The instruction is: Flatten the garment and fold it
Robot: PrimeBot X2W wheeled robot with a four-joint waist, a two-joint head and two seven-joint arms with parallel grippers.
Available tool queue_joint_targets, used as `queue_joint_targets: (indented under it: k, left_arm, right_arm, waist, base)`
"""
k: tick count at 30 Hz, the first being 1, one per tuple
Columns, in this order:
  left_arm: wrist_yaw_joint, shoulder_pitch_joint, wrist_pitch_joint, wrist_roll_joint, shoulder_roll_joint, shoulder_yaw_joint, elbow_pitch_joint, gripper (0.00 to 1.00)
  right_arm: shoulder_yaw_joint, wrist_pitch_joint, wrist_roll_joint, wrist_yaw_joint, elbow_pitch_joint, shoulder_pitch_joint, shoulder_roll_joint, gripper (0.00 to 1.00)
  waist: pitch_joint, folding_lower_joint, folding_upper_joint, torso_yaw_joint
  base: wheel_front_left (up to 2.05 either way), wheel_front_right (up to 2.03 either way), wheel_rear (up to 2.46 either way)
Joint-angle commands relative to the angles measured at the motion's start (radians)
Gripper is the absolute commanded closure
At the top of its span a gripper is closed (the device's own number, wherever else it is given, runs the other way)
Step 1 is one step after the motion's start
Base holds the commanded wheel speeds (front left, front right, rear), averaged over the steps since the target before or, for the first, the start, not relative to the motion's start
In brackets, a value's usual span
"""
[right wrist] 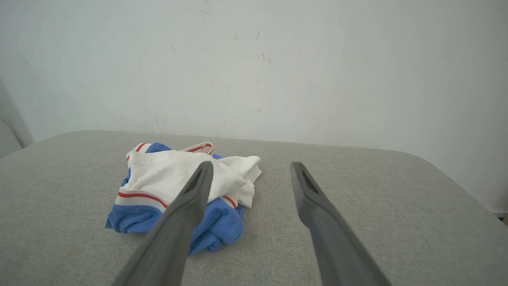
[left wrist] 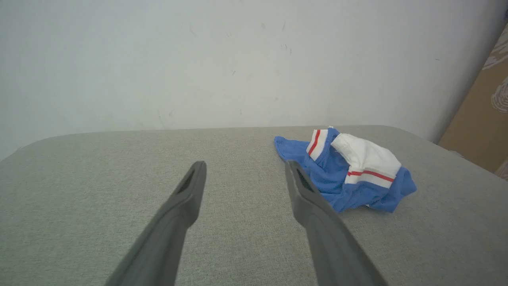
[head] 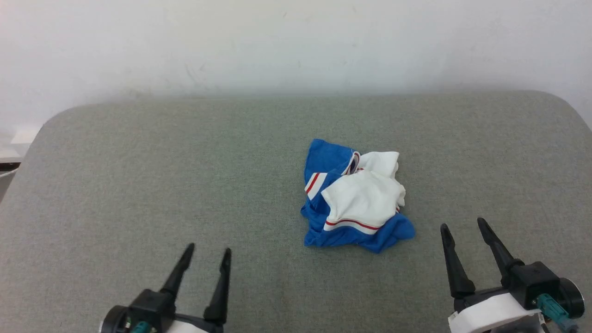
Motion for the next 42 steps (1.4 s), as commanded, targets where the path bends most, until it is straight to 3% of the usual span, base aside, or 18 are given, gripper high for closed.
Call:
queue_joint_targets:
  k: [1, 7, 13, 17, 22, 27, 32, 34, 42]
  left_arm:
    - [-0.01, 0.004, -0.005, 0.009, 0.002, -0.008, 0.007, 0.0]
    - [-0.096, -0.074, 0.07, -0.001, 0.001, -0.082, 0.023, 0.0]
    - [-0.137, -0.181, 0.342, -0.054, -0.001, -0.157, -0.019, 0.0]
    - [-0.142, -0.275, 0.527, -0.078, -0.011, -0.192, -0.029, 0.0]
    - [-0.129, -0.389, 0.686, -0.085, -0.029, -0.21, -0.003, 0.0]
    - [-0.114, -0.485, 0.724, -0.078, -0.052, -0.206, 0.048, 0.0]
    - [-0.127, -0.55, 0.722, -0.082, -0.076, -0.22, 0.117, 0.0]
    - [-0.137, -0.566, 0.713, -0.087, -0.082, -0.23, 0.143, 1.0]
    - [-0.151, -0.572, 0.612, -0.097, -0.085, -0.234, 0.178, 1.0]
  right_arm:
    - [0.0, 0.004, 0.005, -0.002, -0.002, 0.006, 0.001, 0.0]
    - [0.019, 0.013, -0.021, -0.002, 0.002, -0.003, 0.001, 0.0]
    - [0.036, 0.018, -0.023, -0.002, 0.001, -0.023, 0.001, 0.0]
    - [0.041, 0.017, -0.024, -0.002, 0.002, -0.04, 0.001, 0.0]
    - [0.051, 0.011, -0.015, -0.002, 0.008, -0.063, 0.001, 0.0]
    - [0.058, 0.004, -0.004, -0.002, 0.019, -0.083, 0.001, 0.0]
    - [0.059, -0.002, 0.004, -0.002, 0.033, -0.101, 0.001, 0.0]
    - [0.06, -0.004, 0.007, -0.002, 0.038, -0.105, 0.001, 0.0]
    - [0.055, -0.007, 0.005, -0.002, 0.057, -0.1, 0.001, 0.0]
  waist:
    - [0.006, 0.0001, 0.0, -0.005]
    - [0.046, 0.0001, 0.0, -0.034]
    - [0.11, 0.0001, 0.0, -0.083]
    - [0.156, 0.0001, 0.0, -0.117]
    - [0.203, 0.0001, 0.0, -0.159]
    - [0.237, 0.0001, 0.0, -0.192]
    - [0.258, 0.0001, 0.0, -0.206]
    - [0.261, 0.0001, 0.0, -0.207]
    - [0.217, 0.0001, 0.0, -0.164]
  base:
    - [0.0, 0.0, 0.0]
    - [0.0, 0.0, 0.0]
    - [0.0, 0.0, 0.0]
    - [0.0, 0.0, 0.0]
    - [0.0, 0.0, 0.0]
    - [0.0, 0.0, 0.0]
    - [0.0, 0.0, 0.0]
    - [0.0, 0.0, 0.0]
    - [0.0, 0.0, 0.0]
